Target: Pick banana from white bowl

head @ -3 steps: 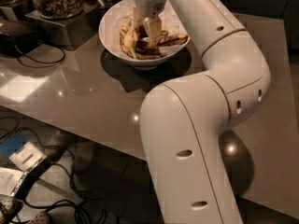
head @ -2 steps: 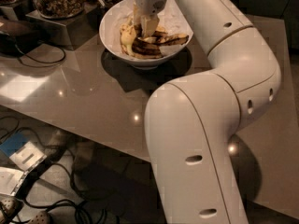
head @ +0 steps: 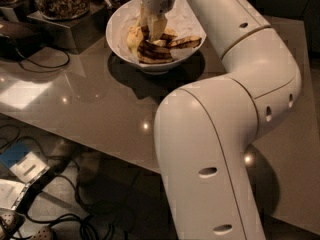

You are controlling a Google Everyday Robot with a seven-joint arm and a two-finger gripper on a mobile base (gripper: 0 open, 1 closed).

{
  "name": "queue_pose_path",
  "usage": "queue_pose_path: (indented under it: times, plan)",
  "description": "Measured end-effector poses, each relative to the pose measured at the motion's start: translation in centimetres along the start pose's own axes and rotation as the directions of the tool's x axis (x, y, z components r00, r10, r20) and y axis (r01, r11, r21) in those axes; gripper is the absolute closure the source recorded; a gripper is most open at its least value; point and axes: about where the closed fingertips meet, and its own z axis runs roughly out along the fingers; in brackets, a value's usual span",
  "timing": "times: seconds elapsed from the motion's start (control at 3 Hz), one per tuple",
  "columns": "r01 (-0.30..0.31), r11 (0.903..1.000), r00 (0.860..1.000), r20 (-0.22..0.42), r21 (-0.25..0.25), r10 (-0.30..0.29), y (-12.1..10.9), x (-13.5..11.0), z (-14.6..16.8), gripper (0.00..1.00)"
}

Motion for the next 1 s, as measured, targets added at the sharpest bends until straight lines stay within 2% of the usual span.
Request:
queue_pose_path:
  times: [0.33, 1.0]
  plan:
    - [-0.013, 0.9996, 0.999, -0.036, -0.027, 0.012, 0.24, -0.41, -1.07, 1.0]
    - [-0.014, 0.9995, 1.0, -0.021, -0.03, 0.013, 0.93, -0.54, -1.63, 1.0]
